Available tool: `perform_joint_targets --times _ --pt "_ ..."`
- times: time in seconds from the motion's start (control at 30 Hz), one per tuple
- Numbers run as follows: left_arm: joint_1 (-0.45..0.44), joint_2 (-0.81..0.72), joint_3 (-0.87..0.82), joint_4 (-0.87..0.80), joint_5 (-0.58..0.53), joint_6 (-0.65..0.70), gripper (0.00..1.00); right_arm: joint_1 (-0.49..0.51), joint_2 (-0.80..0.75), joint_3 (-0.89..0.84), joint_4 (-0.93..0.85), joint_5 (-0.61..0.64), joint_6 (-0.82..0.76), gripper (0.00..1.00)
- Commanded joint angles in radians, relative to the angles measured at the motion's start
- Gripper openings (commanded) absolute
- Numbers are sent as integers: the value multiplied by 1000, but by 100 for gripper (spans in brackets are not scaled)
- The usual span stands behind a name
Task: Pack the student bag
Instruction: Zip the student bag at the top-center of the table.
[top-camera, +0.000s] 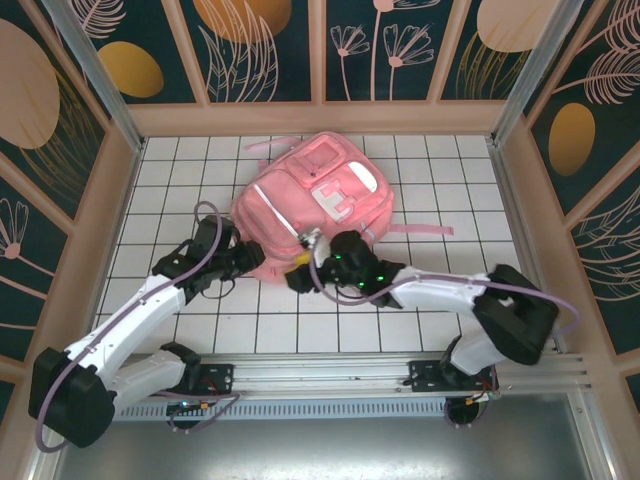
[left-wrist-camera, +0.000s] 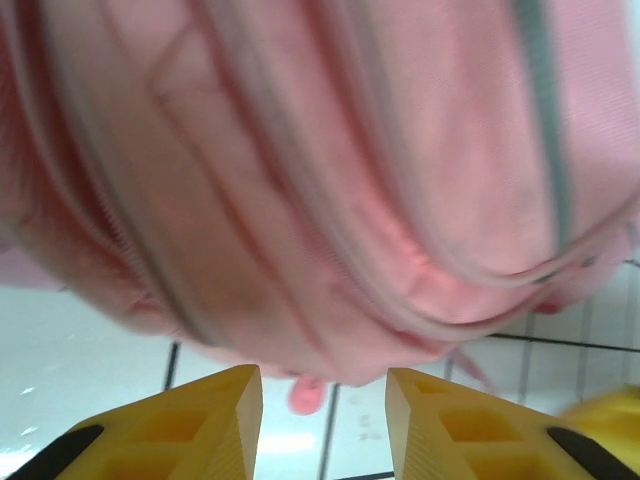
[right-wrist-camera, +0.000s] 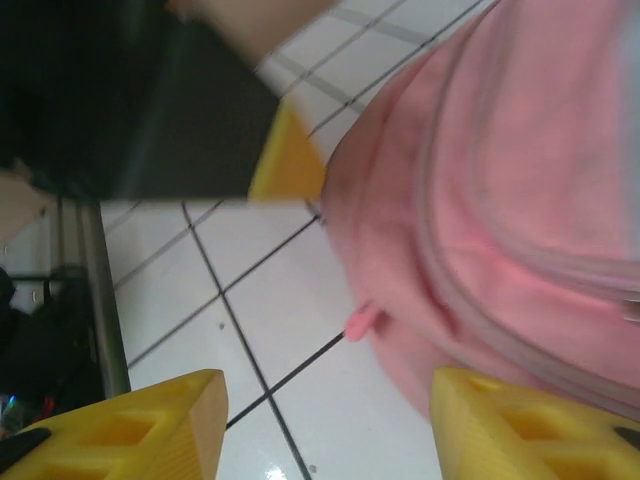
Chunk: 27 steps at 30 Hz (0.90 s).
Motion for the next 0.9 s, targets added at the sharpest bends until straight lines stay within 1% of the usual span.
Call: perform_joint_targets --times 0.0,0.13,0.2,0.27,0.37,0.6,0.67,0.73,0.77,0.87 --pt "-49 36 -18 -12 -62 30 39 -20 -95 -56 28 121 51 54" --pt "-170 143 41 -39 -182 8 41 -51 -138 -82 -40 228 69 50" --pt "-218 213 93 -84 -236 -22 42 -66 -135 -83 -69 243 85 46" --pt "-252 288 155 -146 -295 -52 43 -72 -129 -84 -88 264 105 44" --pt "-282 362 200 -193 -337 -82 48 -72 -121 -84 -99 268 117 44" --pt "-295 469 261 -204 -369 -93 47 -72 -110 -101 -62 251 131 44" --pt "-298 509 268 -216 -392 -91 45 -72 -113 -99 -63 248 131 43" --pt "-302 544 269 -223 -420 -89 40 -72 -121 -102 -64 245 132 42" --pt "-304 557 269 -222 -438 -85 36 -72 -125 -105 -64 242 134 41" --pt "-304 588 269 -223 -490 -69 21 -72 -138 -114 -67 234 137 38"
